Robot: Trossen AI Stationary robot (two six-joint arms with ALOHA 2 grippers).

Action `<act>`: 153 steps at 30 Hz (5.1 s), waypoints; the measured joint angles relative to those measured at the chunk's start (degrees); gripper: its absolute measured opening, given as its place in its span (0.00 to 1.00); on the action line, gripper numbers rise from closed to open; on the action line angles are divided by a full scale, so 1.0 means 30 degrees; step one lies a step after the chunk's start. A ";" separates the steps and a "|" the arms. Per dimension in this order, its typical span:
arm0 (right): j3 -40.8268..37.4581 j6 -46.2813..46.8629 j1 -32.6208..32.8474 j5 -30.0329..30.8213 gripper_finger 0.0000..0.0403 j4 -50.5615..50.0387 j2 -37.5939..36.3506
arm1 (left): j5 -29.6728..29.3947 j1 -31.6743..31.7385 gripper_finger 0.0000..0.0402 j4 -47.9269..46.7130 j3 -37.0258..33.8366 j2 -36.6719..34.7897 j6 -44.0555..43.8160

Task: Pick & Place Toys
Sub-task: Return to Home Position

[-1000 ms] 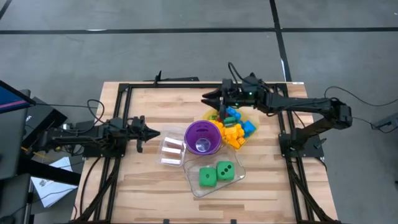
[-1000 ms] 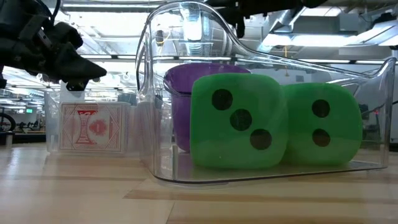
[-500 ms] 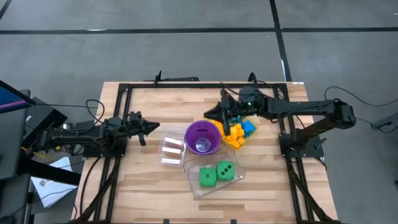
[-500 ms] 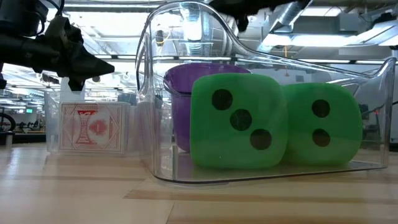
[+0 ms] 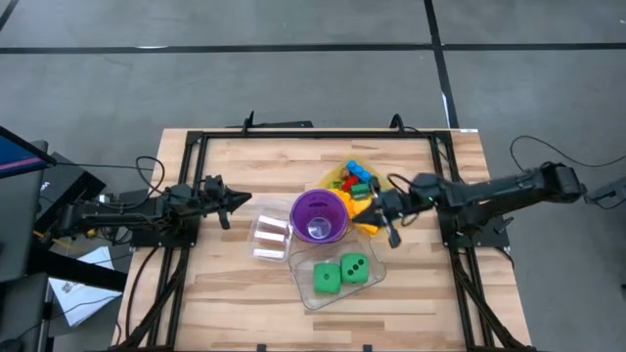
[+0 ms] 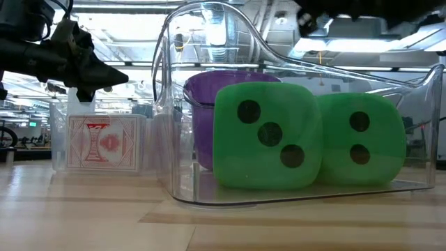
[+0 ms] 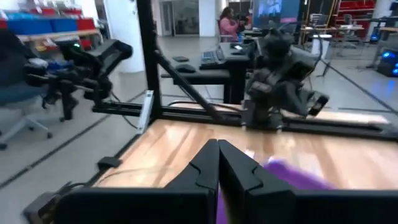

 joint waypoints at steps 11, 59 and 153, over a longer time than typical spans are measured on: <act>-0.8227 0.2022 0.0807 0.3233 0.00 0.2868 -0.5899 | 0.0022 0.0000 0.02 0.0015 -0.0007 0.0000 0.0000; -1.1647 -0.0897 -0.0449 0.4220 0.00 -0.7483 -2.0510 | 0.0022 0.0015 0.02 0.0021 -0.0007 0.0000 0.0007; -1.1669 -0.0948 -0.0449 0.4216 0.00 -0.7498 -2.0549 | 0.0000 0.0007 0.02 0.0022 -0.0007 0.0000 0.0004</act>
